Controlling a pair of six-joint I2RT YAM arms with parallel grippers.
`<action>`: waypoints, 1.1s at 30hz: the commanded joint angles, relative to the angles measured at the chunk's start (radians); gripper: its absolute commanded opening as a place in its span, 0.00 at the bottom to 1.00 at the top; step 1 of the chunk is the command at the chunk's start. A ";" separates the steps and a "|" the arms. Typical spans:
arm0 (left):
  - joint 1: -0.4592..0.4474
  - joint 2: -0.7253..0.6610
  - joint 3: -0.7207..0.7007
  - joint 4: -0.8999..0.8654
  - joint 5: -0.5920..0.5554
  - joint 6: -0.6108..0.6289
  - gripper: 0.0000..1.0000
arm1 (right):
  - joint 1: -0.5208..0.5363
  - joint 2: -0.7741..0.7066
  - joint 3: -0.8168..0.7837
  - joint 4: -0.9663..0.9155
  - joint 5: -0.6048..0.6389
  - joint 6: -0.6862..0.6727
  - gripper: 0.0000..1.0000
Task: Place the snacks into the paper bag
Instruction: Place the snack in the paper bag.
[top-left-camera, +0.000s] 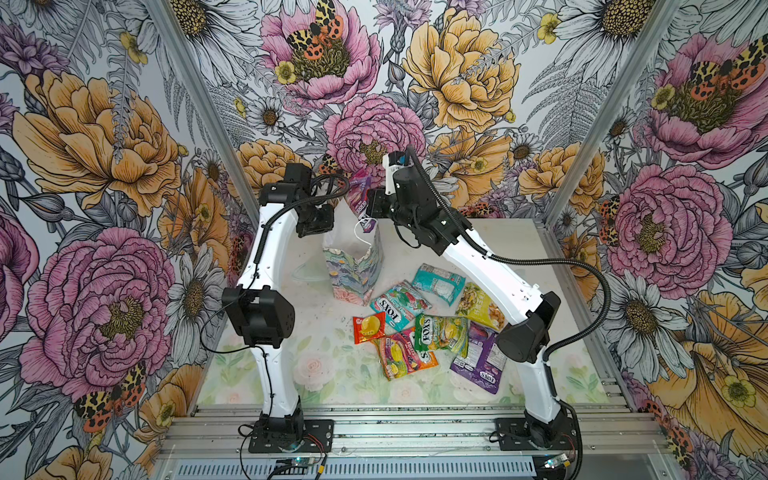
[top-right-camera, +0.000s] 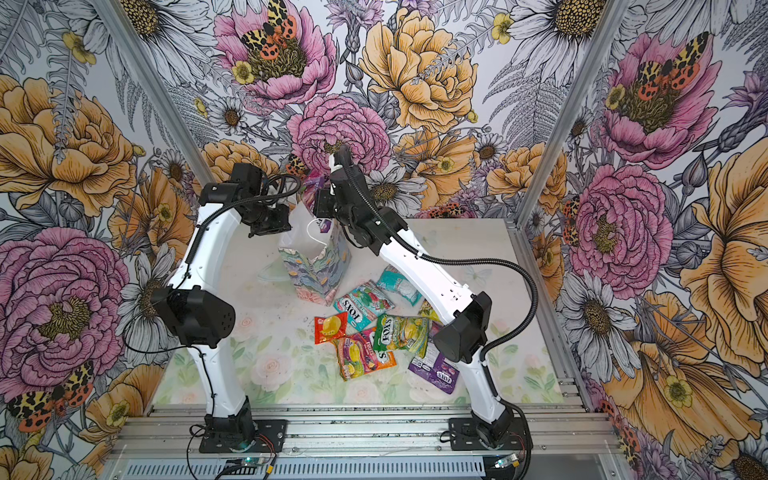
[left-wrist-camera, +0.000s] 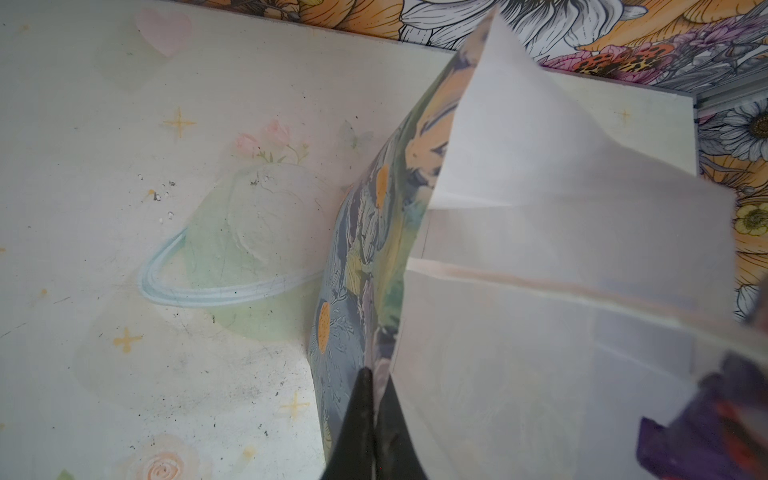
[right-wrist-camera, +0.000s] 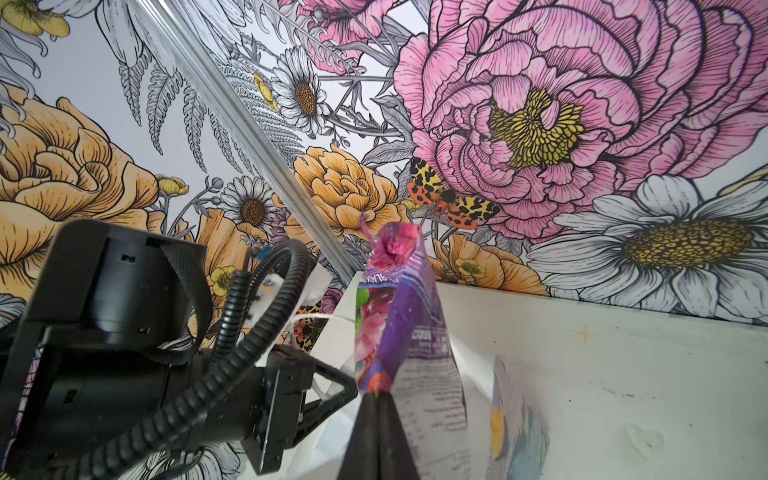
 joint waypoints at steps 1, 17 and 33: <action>0.003 -0.043 0.016 0.001 0.027 -0.021 0.00 | 0.010 -0.050 -0.028 0.014 0.017 -0.016 0.00; -0.003 -0.062 0.000 0.002 0.030 -0.026 0.00 | 0.024 -0.013 -0.036 -0.007 0.001 0.030 0.00; -0.002 -0.049 -0.023 0.004 0.040 -0.020 0.00 | 0.026 0.051 -0.035 -0.009 -0.008 0.062 0.00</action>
